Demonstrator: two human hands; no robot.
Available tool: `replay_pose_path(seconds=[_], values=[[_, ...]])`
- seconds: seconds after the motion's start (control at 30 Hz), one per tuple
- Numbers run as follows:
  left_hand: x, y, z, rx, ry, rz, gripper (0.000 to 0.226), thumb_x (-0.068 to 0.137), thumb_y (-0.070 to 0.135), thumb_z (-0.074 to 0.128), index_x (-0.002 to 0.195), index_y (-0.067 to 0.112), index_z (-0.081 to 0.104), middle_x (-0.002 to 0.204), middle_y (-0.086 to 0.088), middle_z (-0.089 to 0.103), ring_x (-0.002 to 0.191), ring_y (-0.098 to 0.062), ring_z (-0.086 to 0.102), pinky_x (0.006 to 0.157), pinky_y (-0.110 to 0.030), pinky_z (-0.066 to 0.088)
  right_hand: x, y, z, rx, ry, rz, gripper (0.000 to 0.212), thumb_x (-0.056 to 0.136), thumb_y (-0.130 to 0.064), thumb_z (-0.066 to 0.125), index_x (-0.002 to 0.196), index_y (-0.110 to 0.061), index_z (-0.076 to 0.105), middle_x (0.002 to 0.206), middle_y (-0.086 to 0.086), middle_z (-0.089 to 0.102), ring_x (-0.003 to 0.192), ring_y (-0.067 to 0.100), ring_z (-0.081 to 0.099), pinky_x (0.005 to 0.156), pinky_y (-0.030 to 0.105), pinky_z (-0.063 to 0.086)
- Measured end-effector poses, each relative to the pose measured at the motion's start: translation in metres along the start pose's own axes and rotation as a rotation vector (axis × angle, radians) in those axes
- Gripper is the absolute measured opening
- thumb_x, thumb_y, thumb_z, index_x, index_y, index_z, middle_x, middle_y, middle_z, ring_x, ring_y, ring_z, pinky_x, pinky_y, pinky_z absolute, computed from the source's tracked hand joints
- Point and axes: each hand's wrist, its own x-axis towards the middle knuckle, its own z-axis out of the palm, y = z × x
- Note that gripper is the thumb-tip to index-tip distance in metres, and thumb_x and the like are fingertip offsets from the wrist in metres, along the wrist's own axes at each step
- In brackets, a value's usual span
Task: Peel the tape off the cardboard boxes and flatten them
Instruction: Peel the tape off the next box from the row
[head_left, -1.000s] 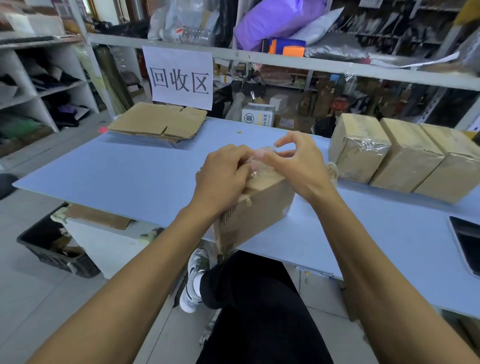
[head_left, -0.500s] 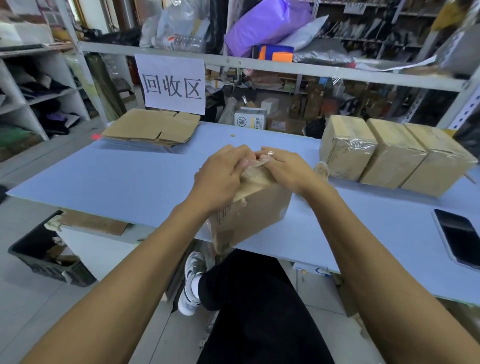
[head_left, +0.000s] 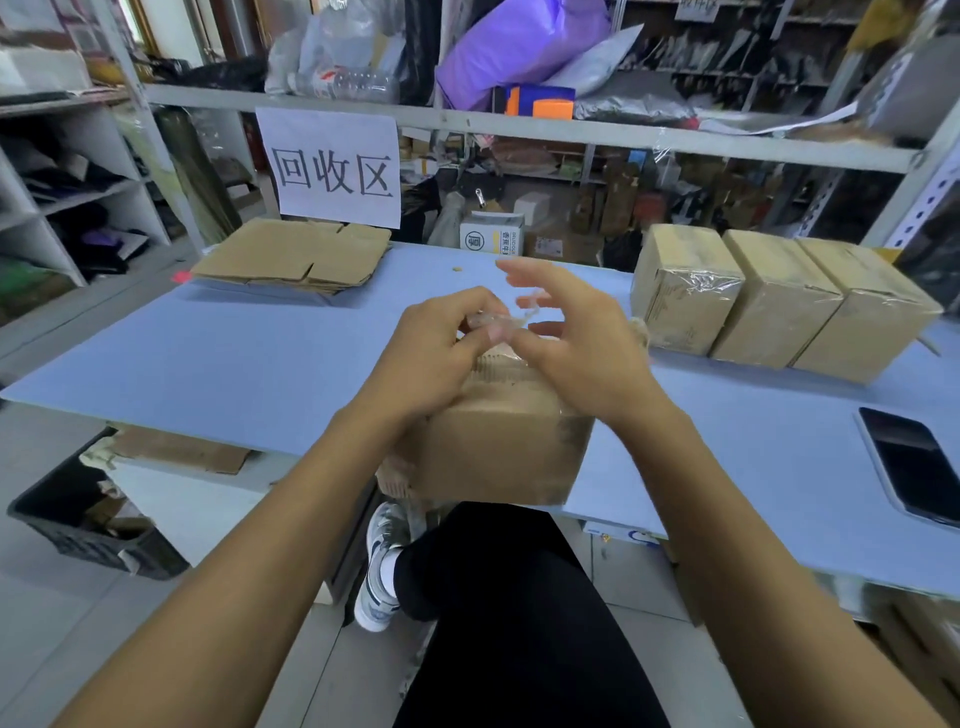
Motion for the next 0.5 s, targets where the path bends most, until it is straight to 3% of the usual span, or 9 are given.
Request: replay_pose_path(seconds=[0.1,0.2,0.3,0.43,0.5], values=[[-0.001,-0.001,-0.003,-0.012,0.002,-0.022,0.016,0.089,0.035,0.062,0.096,0.023,0.070,0.090,0.000,0.071,0.089,-0.019,0.065,0.083,-0.041,0.053,-0.007,0.007,0.020,0.114,0.145,0.004,0.027,0.092,-0.006,0.067,0.115,-0.017,0.072,0.109,-0.007,0.071,0.101,0.002,0.066,0.086,0.025,0.055],[-0.001,0.000,-0.008,-0.117,0.028,-0.073,0.018,0.085,0.025,0.074,0.103,0.024,0.070,0.091,-0.006,0.073,0.089,-0.020,0.068,0.083,-0.040,0.055,-0.008,0.011,0.023,0.122,0.220,0.035,0.010,0.095,-0.011,0.066,0.099,-0.019,0.071,0.094,-0.011,0.073,0.088,0.002,0.068,0.076,0.018,0.051],[-0.002,0.001,-0.010,-0.163,0.052,-0.072,0.027,0.086,0.016,0.077,0.111,0.023,0.069,0.091,-0.004,0.074,0.083,-0.014,0.067,0.079,-0.026,0.051,-0.008,0.011,0.022,0.118,0.196,0.042,0.013,0.094,-0.012,0.067,0.088,-0.023,0.070,0.085,-0.014,0.072,0.082,0.002,0.067,0.075,0.019,0.051],[-0.003,0.000,-0.013,-0.292,0.129,-0.121,0.039,0.085,0.016,0.079,0.121,0.020,0.063,0.075,0.006,0.067,0.070,-0.002,0.060,0.072,-0.011,0.043,-0.008,0.007,0.020,0.144,0.140,0.052,0.016,0.095,-0.014,0.065,0.085,-0.025,0.072,0.089,-0.013,0.071,0.086,0.003,0.066,0.079,0.019,0.051],[-0.003,-0.001,-0.014,-0.279,0.158,-0.147,0.030,0.084,0.021,0.080,0.110,0.016,0.065,0.083,0.004,0.072,0.075,-0.005,0.064,0.074,-0.013,0.044,-0.007,0.008,0.020,0.143,0.127,0.048,0.018,0.096,-0.017,0.064,0.084,-0.029,0.071,0.091,-0.012,0.071,0.088,0.005,0.065,0.080,0.021,0.051]])
